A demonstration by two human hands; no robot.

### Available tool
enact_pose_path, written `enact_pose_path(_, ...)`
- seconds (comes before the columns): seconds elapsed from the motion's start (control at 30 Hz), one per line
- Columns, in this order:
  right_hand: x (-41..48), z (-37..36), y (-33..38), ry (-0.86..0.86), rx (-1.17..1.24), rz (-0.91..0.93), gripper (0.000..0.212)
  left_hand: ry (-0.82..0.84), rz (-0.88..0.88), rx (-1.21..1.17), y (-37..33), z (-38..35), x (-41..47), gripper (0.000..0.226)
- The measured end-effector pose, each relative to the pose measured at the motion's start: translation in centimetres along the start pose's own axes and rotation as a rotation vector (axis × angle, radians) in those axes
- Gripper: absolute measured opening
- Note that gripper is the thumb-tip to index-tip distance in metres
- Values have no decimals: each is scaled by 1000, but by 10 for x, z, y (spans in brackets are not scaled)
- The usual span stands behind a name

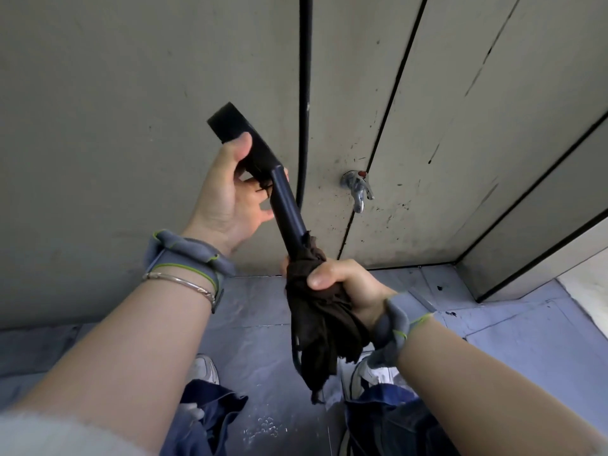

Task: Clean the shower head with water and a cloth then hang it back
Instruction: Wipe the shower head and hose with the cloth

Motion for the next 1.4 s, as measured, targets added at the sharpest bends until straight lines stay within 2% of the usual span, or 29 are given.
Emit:
enact_pose_path(0.07, -2, -2, -2, 34, 33, -39, 27, 5, -6, -43, 1, 0, 1, 31)
enact_pose_path(0.13, 0, 3, -1, -40, -31, -32, 19, -97, 53, 77, 7, 5, 5, 34)
enact_pose_path(0.23, 2, 19, 12, -276, -320, 132, 8, -317, 76, 302, 3, 12, 1, 31)
enact_pose_path(0.33, 3, 32, 25, -490, -606, 305, 14, -475, -71, 336, -8, 14, -2, 18)
enact_pose_path(0.4, 0, 38, 30, -663, -824, 390, 22, -528, -183, 348, -13, 14, -5, 27)
enact_pose_path(0.47, -3, 40, 32, -778, -942, 441, 31, -525, -243, 395, -15, 10, -6, 49)
enact_pose_path(0.57, -4, 44, 33, -775, -907, 447, 34, -457, -238, 399, -16, 3, -2, 61)
enact_pose_path(0.63, -4, 48, 36, -757, -867, 442, 33, -370, -150, 373, -8, 0, 1, 55)
enact_pose_path(0.7, -6, 49, 39, -789, -866, 471, 33, -309, 10, 362, 12, 2, 2, 50)
enact_pose_path(0.77, -10, 46, 42, -844, -931, 538, 36, -272, 161, 494, 37, 1, 0, 54)
enact_pose_path(0.83, -9, 39, 43, -836, -1093, 574, 40, -220, 147, 555, 50, -8, 0, 36)
enact_pose_path(0.9, -2, 31, 38, -715, -1160, 498, 43, -229, 113, 452, 49, -11, 0, 34)
enact_pose_path(1.0, -1, 34, 38, -539, -827, 371, 53, -254, 134, 369, 47, 0, 2, 33)
enact_pose_path(1.2, -35, 58, 87, -542, -60, 591, 36, 62, 225, 334, 50, -15, -8, 31)
enact_pose_path(1.3, -37, 59, 97, -482, 66, 603, 29, 264, 304, 239, 62, -37, -21, 33)
enact_pose_path(1.4, -31, 48, 99, -369, 138, 612, 28, 377, 371, 264, 75, -52, -30, 42)
Point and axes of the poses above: each hand's wrist, its own x-axis towards the middle knuckle, its own z-axis out of the back of the hand, y = z × x, the point moved 8 cm from there along x, towards the middle knuckle, and after that the axes turned 14 degrees about x, right-handed, at the moved point
